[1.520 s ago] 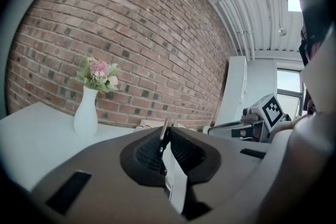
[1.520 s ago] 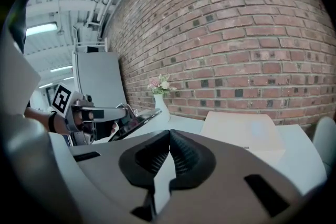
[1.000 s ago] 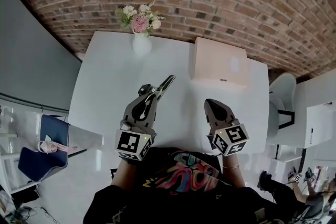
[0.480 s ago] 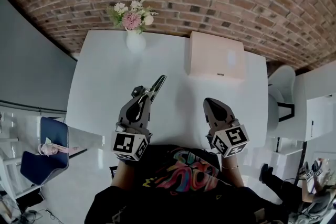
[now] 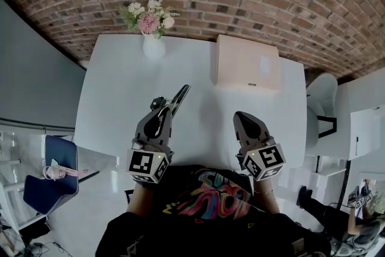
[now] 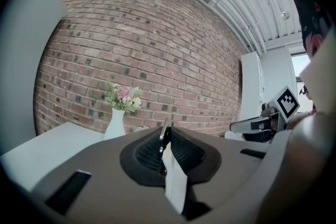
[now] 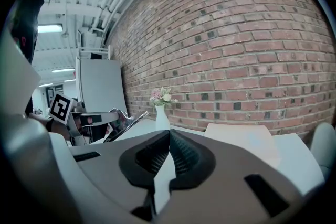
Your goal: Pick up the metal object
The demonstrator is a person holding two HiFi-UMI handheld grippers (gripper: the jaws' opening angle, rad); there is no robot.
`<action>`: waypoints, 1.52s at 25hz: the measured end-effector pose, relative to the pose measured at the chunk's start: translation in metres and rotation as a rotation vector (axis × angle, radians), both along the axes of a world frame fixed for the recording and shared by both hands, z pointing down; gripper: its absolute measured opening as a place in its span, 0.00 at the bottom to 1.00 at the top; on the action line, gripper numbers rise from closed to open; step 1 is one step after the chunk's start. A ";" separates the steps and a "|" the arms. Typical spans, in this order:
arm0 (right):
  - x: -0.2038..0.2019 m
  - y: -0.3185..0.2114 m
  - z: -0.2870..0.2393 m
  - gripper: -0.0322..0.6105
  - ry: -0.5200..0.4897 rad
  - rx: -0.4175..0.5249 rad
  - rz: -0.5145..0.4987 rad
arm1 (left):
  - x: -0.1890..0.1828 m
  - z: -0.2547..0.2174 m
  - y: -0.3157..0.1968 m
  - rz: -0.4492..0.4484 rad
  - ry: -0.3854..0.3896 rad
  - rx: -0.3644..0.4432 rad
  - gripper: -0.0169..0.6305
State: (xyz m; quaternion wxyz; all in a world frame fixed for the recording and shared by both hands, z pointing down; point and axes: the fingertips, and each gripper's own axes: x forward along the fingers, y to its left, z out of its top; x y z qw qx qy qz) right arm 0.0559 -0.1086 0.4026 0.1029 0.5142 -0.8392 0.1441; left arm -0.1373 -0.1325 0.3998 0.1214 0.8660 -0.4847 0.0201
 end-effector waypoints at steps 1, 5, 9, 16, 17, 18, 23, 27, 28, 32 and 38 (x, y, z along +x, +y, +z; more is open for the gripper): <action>-0.001 0.000 0.000 0.08 -0.001 -0.002 -0.003 | -0.001 0.000 0.000 -0.001 0.001 -0.001 0.09; -0.004 -0.001 0.000 0.08 -0.023 -0.008 -0.009 | -0.001 0.001 -0.001 0.001 0.004 -0.003 0.09; -0.004 -0.003 0.002 0.08 -0.011 -0.014 -0.013 | 0.000 0.003 -0.003 0.003 0.002 -0.011 0.09; -0.002 -0.002 0.003 0.08 -0.018 -0.021 0.002 | 0.001 0.004 -0.003 0.008 -0.001 -0.019 0.09; -0.002 -0.002 0.003 0.07 -0.019 -0.022 0.001 | 0.002 0.004 -0.004 0.008 -0.001 -0.020 0.09; -0.001 -0.002 0.004 0.08 -0.020 -0.023 0.000 | 0.002 0.004 -0.004 0.007 0.000 -0.019 0.09; 0.002 -0.002 0.006 0.08 -0.028 -0.026 0.004 | 0.005 0.005 -0.004 0.011 -0.004 -0.021 0.09; 0.004 -0.004 0.007 0.08 -0.037 -0.024 0.010 | 0.008 0.005 -0.005 0.017 -0.007 -0.025 0.09; 0.004 -0.004 0.008 0.07 -0.044 -0.025 0.013 | 0.008 0.005 -0.006 0.019 -0.006 -0.024 0.09; 0.003 -0.003 0.012 0.08 -0.061 -0.036 0.008 | 0.008 0.005 -0.005 0.021 -0.012 -0.027 0.09; 0.005 -0.007 0.017 0.07 -0.057 -0.041 -0.012 | 0.014 0.007 -0.007 0.026 -0.016 -0.030 0.09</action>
